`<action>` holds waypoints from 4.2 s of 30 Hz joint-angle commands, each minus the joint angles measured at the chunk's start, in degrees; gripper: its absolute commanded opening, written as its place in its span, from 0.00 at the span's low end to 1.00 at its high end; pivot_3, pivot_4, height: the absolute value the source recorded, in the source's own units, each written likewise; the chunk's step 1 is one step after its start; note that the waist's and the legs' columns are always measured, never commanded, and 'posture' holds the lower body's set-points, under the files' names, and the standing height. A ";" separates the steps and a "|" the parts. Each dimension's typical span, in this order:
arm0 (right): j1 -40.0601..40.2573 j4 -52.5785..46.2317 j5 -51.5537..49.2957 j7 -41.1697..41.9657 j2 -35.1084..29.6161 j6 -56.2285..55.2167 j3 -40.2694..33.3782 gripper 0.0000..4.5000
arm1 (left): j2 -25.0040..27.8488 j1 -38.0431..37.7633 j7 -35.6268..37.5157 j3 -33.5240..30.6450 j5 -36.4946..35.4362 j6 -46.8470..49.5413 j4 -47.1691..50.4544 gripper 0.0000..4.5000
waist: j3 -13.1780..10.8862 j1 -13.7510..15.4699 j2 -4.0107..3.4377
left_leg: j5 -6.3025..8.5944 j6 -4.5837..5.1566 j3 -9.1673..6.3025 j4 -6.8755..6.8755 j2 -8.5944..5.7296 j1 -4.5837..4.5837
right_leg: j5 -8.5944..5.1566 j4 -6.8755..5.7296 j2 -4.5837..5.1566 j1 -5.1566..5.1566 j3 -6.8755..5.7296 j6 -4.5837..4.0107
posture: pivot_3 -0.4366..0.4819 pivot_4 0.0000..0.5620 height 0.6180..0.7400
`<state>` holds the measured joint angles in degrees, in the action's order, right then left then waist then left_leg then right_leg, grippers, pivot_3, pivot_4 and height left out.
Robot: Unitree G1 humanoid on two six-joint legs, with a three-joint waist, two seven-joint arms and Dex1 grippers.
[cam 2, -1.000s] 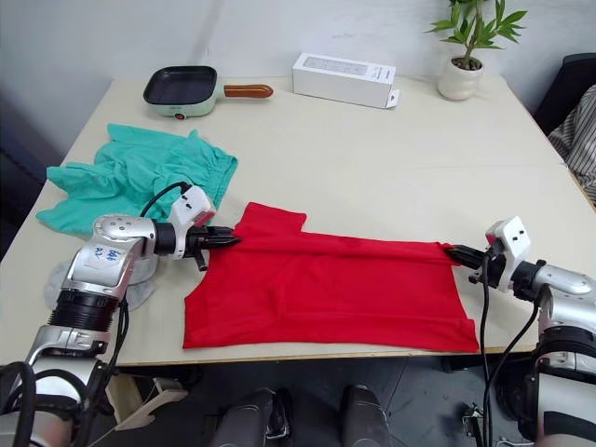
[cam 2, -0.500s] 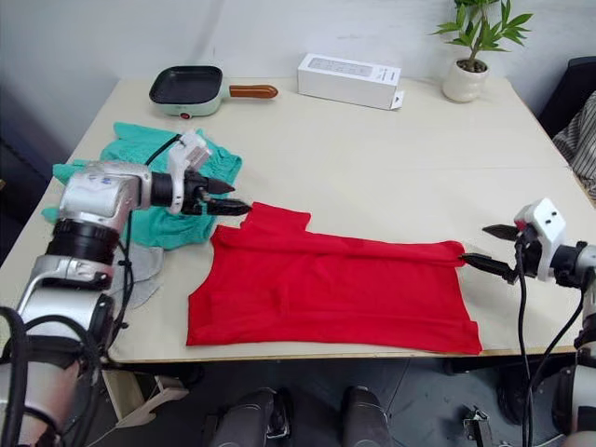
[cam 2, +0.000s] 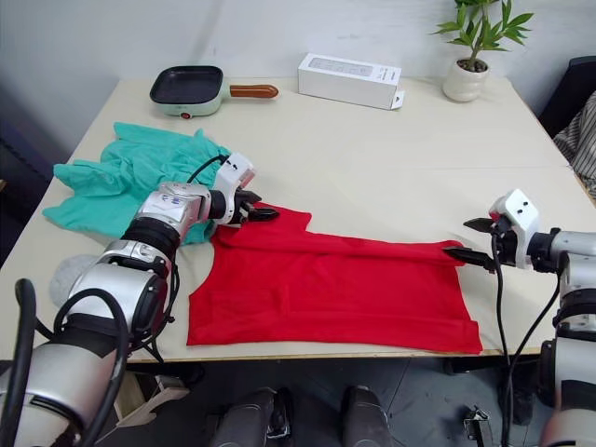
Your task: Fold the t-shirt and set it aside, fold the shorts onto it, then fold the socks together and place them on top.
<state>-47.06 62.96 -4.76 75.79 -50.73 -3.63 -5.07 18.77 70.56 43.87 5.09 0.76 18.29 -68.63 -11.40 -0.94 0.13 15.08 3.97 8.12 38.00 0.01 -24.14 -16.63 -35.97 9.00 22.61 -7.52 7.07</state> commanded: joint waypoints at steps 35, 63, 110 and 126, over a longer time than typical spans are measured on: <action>15.86 -16.86 -8.75 -6.21 2.90 -28.94 -10.80 0.00 | 9.63 -22.62 17.01 -8.74 -9.23 -38.58 30.17 0.00 | 0.01 -0.73 -0.01 | 0.05 0.03 0.05 -0.06 -0.06 0.02 | 0.02 0.03 0.14 -0.02 -0.10 0.04 | 0.48 0.27 1.00; 39.28 -23.97 -0.18 -27.03 5.42 -51.51 -8.16 0.00 | 22.41 -47.95 9.45 -3.40 1.88 -70.51 47.15 0.00 | 0.02 -0.68 -0.04 | 0.26 0.04 0.00 -0.05 -0.10 0.13 | 0.02 0.21 0.57 -0.09 -0.09 0.05 | 0.48 0.27 1.00; 42.45 -72.04 -0.75 -54.87 31.61 7.70 12.62 0.01 | 5.60 -49.12 -15.20 3.57 -14.33 6.48 71.83 0.00 | 0.10 0.86 0.05 | 0.57 -0.09 0.29 0.00 0.27 0.13 | -0.04 0.13 -0.30 0.06 0.52 -0.04 | 0.48 0.27 1.00; 46.95 -52.85 -11.53 -55.86 24.54 0.68 -15.11 0.01 | 6.51 -52.21 -15.92 -4.30 -13.25 -0.14 69.26 0.00 | 0.98 0.77 0.83 | 0.95 -0.81 0.32 -0.35 0.82 1.06 | -0.19 0.65 -0.34 -0.64 1.10 -0.38 | 0.48 0.27 1.00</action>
<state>0.09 9.41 -13.30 18.74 -26.28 -3.40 -17.67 25.50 17.33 26.92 2.79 -11.35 20.43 0.85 -10.43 -0.17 0.96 16.02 3.13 8.44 37.60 0.84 -23.10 -16.84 -35.33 8.66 22.02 -6.43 6.65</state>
